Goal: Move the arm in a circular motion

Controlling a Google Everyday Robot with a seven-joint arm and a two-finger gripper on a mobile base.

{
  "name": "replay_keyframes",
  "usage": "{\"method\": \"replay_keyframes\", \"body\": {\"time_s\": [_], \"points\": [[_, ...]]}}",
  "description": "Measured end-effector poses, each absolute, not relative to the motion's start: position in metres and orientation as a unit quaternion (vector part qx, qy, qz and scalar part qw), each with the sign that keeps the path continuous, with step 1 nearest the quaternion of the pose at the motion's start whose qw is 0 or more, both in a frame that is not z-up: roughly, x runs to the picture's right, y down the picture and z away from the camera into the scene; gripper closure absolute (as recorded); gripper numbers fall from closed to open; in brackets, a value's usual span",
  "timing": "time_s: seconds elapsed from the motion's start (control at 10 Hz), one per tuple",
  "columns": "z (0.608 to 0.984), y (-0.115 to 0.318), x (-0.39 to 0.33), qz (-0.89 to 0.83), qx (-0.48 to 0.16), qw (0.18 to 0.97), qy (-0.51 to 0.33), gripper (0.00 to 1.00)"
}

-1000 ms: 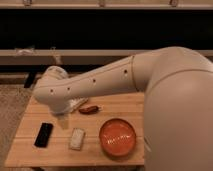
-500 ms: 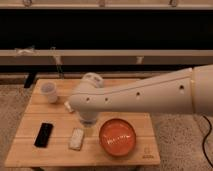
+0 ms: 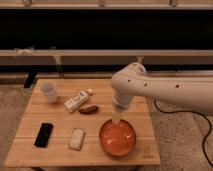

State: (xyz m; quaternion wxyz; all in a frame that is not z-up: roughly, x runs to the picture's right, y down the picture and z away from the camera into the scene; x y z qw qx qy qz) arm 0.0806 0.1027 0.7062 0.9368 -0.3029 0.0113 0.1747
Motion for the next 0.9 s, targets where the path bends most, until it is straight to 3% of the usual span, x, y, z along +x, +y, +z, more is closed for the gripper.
{"method": "replay_keyframes", "body": {"time_s": [0.5,0.9], "points": [[0.783,0.017,0.131,0.216,-0.291,0.932,0.031,0.32],[0.837,-0.036,0.075,0.173,-0.292,0.94,0.023,0.32]]}}
